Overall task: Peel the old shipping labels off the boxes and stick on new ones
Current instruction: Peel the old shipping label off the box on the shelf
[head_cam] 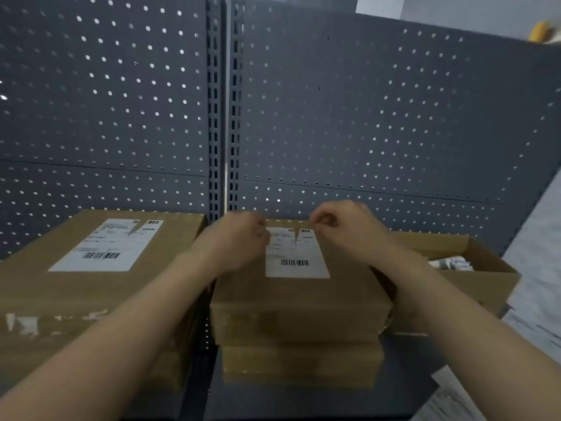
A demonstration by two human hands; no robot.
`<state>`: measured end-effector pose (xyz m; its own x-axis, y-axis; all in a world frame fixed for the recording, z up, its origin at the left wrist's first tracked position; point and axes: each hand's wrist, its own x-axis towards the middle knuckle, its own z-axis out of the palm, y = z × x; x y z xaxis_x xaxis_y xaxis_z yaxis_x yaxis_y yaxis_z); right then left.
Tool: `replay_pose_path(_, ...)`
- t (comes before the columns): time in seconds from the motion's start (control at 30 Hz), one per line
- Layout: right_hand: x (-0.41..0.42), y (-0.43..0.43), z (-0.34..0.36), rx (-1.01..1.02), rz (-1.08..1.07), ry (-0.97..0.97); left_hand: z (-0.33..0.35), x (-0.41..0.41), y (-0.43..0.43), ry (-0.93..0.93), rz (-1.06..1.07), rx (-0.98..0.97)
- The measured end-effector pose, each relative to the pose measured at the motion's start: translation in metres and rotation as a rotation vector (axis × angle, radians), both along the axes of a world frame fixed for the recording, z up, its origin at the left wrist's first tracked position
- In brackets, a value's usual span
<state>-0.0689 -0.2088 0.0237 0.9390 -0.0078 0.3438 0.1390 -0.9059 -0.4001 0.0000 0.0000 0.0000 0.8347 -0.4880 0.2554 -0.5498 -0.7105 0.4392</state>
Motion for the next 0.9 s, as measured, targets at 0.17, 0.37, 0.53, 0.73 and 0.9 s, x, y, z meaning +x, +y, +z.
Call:
replay_pose_path(0.17, 0.048, -0.012, -0.02, -0.151, -0.059, 0.085, -0.029, 0.015, -0.018, 0.046, 0.077, 0.07)
replay_pose_path(0.37, 0.075, -0.023, -0.033, -0.328, -0.007, 0.151, -0.036, 0.023, -0.027, 0.054, 0.105, 0.127)
replay_pose_path(0.53, 0.085, -0.026, -0.04, -0.317, 0.033, 0.126, -0.043, 0.023, -0.032, -0.022, 0.141, 0.13)
replay_pose_path(0.73, 0.094, -0.027, -0.047, -0.345, 0.076, 0.06, -0.047, 0.025, -0.03, -0.051, 0.142, 0.134)
replay_pose_path(0.9, 0.094, -0.027, -0.05, -0.351, 0.09, 0.032, -0.047, 0.023, -0.029, -0.049, 0.15, 0.108)
